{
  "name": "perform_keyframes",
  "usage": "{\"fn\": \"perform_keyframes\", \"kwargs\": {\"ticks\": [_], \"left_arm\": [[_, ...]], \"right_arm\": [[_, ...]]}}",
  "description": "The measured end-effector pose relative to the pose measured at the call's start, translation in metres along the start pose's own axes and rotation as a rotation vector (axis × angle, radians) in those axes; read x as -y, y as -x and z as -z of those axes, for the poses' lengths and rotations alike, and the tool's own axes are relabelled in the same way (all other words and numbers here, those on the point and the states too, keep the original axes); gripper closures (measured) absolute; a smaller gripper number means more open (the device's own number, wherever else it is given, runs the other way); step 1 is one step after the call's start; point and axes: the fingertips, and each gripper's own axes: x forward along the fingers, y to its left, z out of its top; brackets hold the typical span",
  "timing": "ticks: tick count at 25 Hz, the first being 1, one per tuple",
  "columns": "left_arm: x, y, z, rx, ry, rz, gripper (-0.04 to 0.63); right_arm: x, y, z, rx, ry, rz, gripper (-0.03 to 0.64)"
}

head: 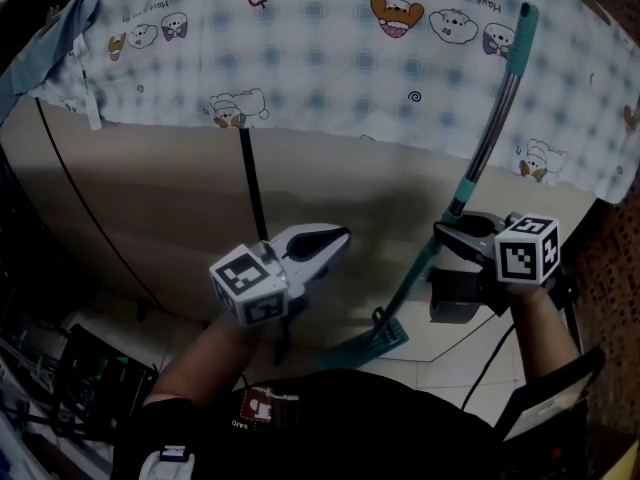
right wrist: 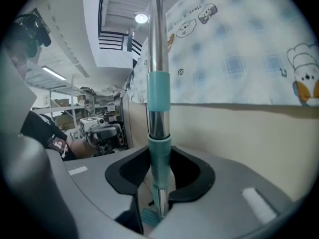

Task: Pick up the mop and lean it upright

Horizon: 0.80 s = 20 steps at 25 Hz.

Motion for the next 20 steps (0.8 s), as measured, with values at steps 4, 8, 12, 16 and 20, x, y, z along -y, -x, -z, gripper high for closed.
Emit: {"fn": "perform_keyframes", "kwargs": {"ticks": [4, 8, 12, 16, 20], "left_arm": [[-0.016, 0.000, -0.003, 0.003, 0.026, -0.048, 0.597], [-0.025, -0.005, -0.006, -0.020, 0.052, -0.060, 0.597], [-0.034, -0.005, -0.006, -0.032, 0.051, -0.083, 0.597], [-0.035, -0.005, -0.009, -0.023, 0.045, -0.070, 0.597], [-0.034, -0.006, -0.014, -0.006, 0.036, -0.058, 0.597]], "right_arm": [[0.001, 0.014, -0.017, 0.011, 0.014, 0.021, 0.476], [0.008, 0.019, -0.019, 0.004, 0.025, 0.043, 0.476], [0.016, 0.022, -0.018, 0.004, 0.028, 0.062, 0.476], [0.020, 0.023, -0.017, 0.005, 0.032, 0.073, 0.476], [0.021, 0.023, -0.017, 0.012, 0.035, 0.075, 0.476]]}}
